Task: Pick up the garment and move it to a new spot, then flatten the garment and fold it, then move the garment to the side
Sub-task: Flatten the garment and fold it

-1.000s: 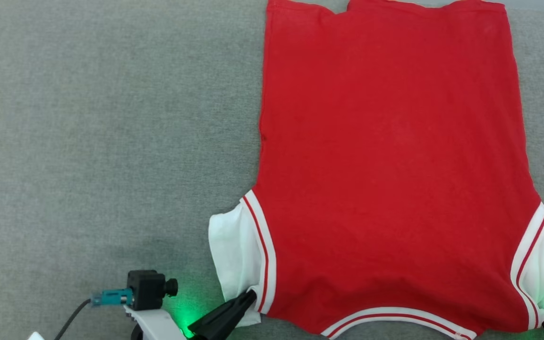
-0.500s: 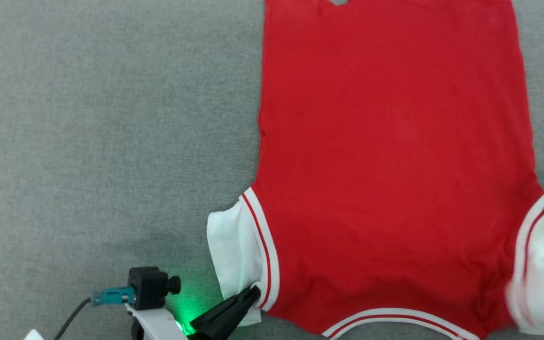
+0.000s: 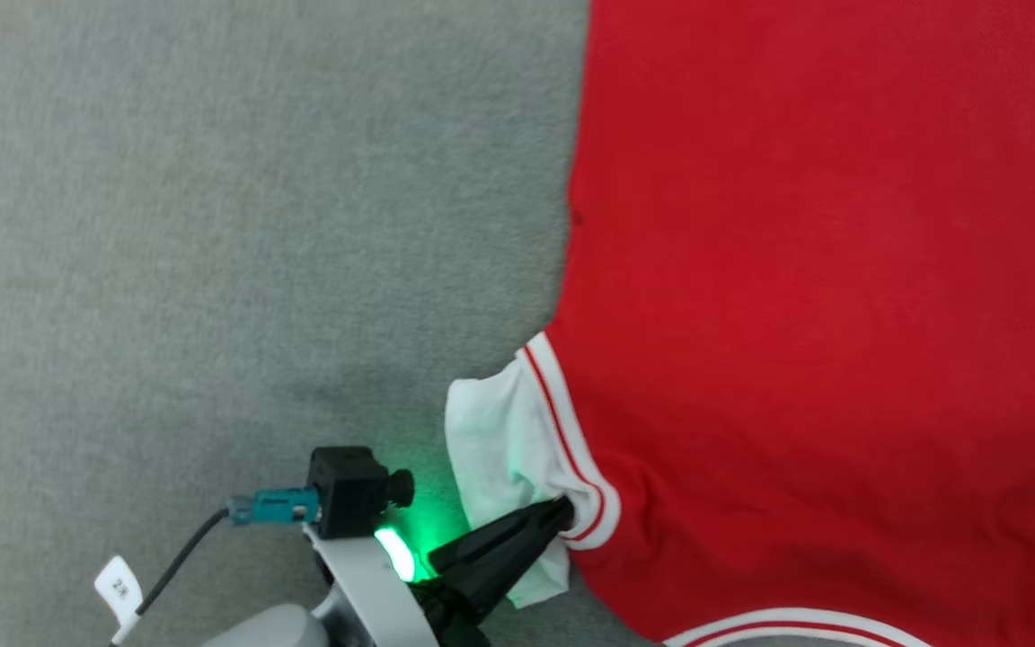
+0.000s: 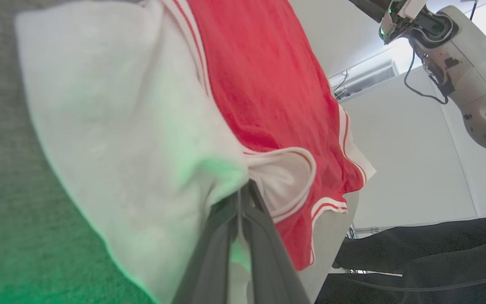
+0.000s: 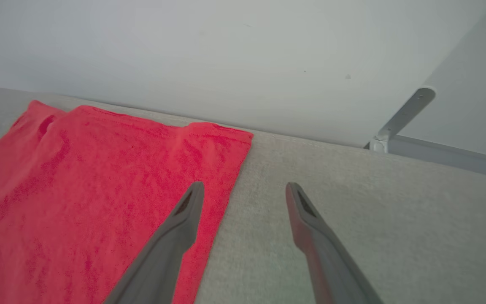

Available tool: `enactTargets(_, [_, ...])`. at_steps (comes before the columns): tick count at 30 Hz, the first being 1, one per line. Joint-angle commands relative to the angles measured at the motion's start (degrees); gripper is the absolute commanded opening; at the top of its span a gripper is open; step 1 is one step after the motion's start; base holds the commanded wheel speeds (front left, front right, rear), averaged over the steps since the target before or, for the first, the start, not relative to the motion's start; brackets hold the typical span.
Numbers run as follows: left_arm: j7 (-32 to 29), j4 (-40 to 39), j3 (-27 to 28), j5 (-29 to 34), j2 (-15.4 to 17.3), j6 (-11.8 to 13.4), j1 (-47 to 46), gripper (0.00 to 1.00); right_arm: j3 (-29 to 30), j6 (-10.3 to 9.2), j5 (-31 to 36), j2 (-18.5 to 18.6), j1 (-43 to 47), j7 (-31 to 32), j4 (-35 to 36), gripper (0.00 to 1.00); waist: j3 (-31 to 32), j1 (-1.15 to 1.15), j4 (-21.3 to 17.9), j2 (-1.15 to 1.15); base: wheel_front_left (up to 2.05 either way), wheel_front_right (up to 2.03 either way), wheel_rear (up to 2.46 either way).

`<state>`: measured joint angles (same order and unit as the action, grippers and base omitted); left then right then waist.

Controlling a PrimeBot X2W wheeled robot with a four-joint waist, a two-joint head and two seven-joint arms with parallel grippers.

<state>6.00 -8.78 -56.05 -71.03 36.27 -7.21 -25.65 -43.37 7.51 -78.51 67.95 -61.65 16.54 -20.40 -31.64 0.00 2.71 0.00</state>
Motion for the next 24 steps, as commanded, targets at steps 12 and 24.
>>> enactTargets(12, [0.26,3.22,-2.09,0.59,-3.07,-0.34,-5.08,0.00,-2.86,-0.04,12.59,-16.92,-21.13,21.72,-25.31,1.00,-8.51,0.00,5.32,0.00,0.00,0.00,0.00])
enactTargets(24, [1.95,4.15,-3.32,0.03,-2.78,-0.21,-8.37,0.00,-5.14,0.13,16.55,-22.72,-21.73,28.45,-33.13,0.00,-9.44,0.00,5.26,0.00,0.00,0.00,0.00])
